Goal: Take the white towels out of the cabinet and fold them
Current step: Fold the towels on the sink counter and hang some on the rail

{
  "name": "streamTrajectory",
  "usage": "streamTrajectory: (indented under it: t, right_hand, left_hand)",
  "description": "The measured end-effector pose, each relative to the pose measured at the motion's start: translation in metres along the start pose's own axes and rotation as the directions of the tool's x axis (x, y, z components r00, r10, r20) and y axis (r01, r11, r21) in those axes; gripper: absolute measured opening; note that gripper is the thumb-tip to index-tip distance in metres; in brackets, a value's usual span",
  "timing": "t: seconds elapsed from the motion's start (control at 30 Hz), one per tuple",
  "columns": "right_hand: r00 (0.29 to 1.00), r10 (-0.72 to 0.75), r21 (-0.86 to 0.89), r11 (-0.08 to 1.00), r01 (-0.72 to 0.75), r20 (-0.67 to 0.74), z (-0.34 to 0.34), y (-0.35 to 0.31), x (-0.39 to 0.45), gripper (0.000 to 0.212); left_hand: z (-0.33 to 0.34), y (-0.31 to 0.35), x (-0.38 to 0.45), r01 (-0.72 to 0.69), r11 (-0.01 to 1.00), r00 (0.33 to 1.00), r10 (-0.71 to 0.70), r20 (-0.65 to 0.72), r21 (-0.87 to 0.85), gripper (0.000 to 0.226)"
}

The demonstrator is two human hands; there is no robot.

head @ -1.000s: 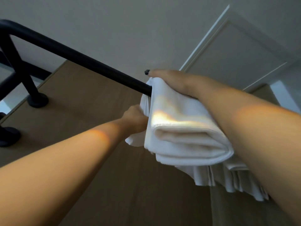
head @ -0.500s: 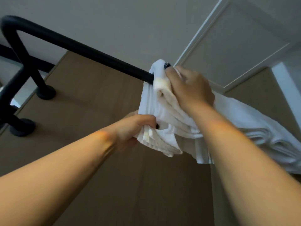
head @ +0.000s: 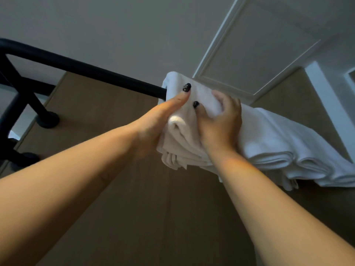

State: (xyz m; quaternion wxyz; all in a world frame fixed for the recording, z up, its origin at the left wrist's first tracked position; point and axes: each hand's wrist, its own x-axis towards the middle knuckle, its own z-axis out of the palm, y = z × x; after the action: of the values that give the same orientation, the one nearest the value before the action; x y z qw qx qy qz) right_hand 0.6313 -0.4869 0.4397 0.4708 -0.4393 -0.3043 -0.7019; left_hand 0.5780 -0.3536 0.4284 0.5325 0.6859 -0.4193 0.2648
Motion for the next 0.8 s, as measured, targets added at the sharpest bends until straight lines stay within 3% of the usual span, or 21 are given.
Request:
streamTrajectory:
  t: [0.1,0.2,0.33,0.43,0.63,0.73,0.8]
  right_hand:
    - [0.984,0.176,0.125,0.976,-0.177,0.017,-0.006,0.009,-0.020,0.043]
    - [0.900,0.426,0.214,0.875,-0.435,0.088,-0.010,0.018,-0.049,0.034]
    - [0.692,0.677,0.475,0.537,-0.697,0.250,-0.014,0.025,-0.052,0.028]
    - [0.593,0.703,0.573,0.318,-0.755,0.391,-0.014,0.023,-0.055,0.045]
    - [0.474,0.795,0.516,0.244,-0.821,0.379,-0.005,0.025,-0.075,0.069]
    - [0.445,0.725,0.499,0.161,-0.851,0.526,-0.003,0.032,-0.079,0.086]
    - [0.459,0.620,0.539,0.068,-0.839,0.636,-0.001,0.037,-0.080,0.079]
  left_hand:
    - [0.000,-0.006,0.006,0.091,0.995,0.989,-0.084,-0.126,0.052,0.061]
    - [-0.009,-0.021,0.008,0.116,0.989,0.970,-0.092,-0.225,0.094,0.049]
    - [-0.025,-0.033,0.005,0.076,0.995,0.991,-0.068,-0.119,0.060,0.035]
    - [-0.031,-0.041,0.005,0.071,0.997,0.997,-0.072,-0.039,-0.017,0.025]
    - [-0.020,-0.051,0.001,0.047,0.995,0.993,-0.056,-0.102,-0.085,0.017]
    - [-0.020,-0.048,-0.001,0.069,0.994,0.989,-0.079,-0.121,-0.090,0.027]
    - [-0.018,-0.048,-0.003,0.077,0.991,0.987,-0.091,-0.130,-0.111,0.031]
